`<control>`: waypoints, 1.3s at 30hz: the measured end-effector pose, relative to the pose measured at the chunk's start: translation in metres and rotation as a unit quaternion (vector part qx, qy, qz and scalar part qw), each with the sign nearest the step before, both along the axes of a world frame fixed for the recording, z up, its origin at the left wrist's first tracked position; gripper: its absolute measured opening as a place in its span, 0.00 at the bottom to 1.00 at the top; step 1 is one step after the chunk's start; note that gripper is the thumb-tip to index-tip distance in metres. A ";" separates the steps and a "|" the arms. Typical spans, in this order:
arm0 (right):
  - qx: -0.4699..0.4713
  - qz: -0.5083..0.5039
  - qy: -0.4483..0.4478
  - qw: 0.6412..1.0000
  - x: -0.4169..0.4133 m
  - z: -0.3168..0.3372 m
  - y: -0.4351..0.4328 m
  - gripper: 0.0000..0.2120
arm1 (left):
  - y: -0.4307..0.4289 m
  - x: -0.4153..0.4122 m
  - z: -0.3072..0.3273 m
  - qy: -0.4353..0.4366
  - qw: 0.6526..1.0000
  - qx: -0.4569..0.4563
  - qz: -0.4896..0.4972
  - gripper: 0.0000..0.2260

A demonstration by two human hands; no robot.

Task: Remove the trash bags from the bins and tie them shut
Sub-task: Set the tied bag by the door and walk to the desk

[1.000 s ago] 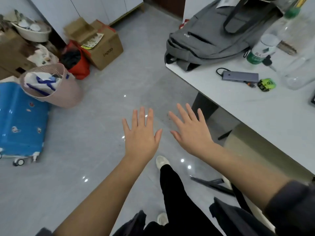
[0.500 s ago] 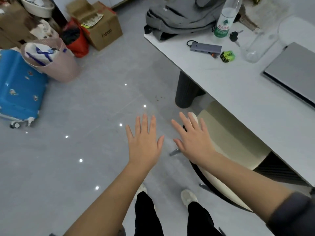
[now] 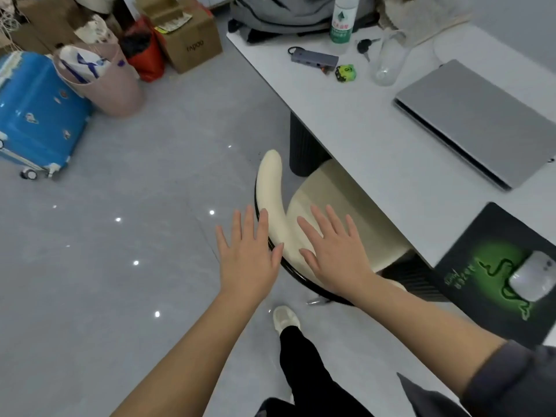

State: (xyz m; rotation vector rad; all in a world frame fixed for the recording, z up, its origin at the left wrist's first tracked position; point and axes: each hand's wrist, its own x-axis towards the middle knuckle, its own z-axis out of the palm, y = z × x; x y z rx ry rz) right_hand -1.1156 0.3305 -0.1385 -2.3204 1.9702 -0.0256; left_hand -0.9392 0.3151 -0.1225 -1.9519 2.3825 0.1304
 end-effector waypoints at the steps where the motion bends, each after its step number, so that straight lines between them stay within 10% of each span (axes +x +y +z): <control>1: -0.008 0.003 0.001 1.000 -0.006 -0.001 0.017 0.27 | 0.019 -0.008 0.000 0.003 1.000 -0.005 -0.001 0.29; 39: 0.029 0.093 0.050 0.994 -0.398 -0.051 0.439 0.29 | 0.475 -0.388 -0.063 0.003 0.996 0.067 0.056 0.30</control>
